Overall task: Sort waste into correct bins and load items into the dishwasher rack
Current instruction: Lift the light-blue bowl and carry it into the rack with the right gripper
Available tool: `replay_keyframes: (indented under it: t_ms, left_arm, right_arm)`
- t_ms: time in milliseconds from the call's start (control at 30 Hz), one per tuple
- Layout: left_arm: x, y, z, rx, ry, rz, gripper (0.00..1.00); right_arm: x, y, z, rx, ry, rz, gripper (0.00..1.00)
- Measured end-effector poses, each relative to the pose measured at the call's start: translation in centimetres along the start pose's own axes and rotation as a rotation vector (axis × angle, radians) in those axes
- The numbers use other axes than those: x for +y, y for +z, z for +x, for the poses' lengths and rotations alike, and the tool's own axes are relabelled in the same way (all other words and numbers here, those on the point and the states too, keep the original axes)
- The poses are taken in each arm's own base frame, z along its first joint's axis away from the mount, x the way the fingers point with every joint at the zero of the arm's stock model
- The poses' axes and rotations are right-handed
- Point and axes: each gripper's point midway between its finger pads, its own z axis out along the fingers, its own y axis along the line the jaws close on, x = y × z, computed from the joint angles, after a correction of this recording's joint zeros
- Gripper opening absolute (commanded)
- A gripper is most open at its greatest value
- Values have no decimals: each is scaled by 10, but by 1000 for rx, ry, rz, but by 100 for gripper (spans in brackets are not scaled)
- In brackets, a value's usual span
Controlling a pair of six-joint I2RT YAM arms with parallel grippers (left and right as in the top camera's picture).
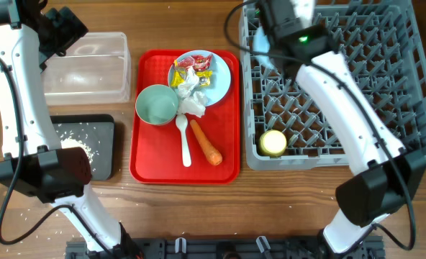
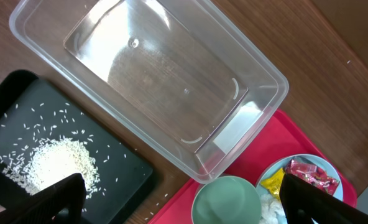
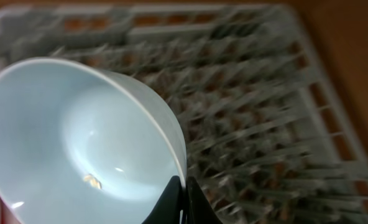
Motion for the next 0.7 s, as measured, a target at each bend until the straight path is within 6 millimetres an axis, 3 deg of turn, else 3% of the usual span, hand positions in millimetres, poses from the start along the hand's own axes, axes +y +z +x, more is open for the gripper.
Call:
replay_keyframes:
  t_ms: [133, 233, 367, 700]
  left_arm:
    - [0, 0, 0, 0, 0, -1, 100]
    - [0, 0, 0, 2, 0, -1, 100]
    - [0, 0, 0, 1, 0, -1, 100]
    - [0, 0, 0, 1, 0, -1, 100]
  right_arm:
    - [-41, 13, -64, -214, 53, 144, 4]
    - [-30, 29, -85, -285, -65, 210, 4]
    - [12, 71, -52, -184, -332, 229, 4]
    - [44, 75, -22, -121, -514, 215, 4]
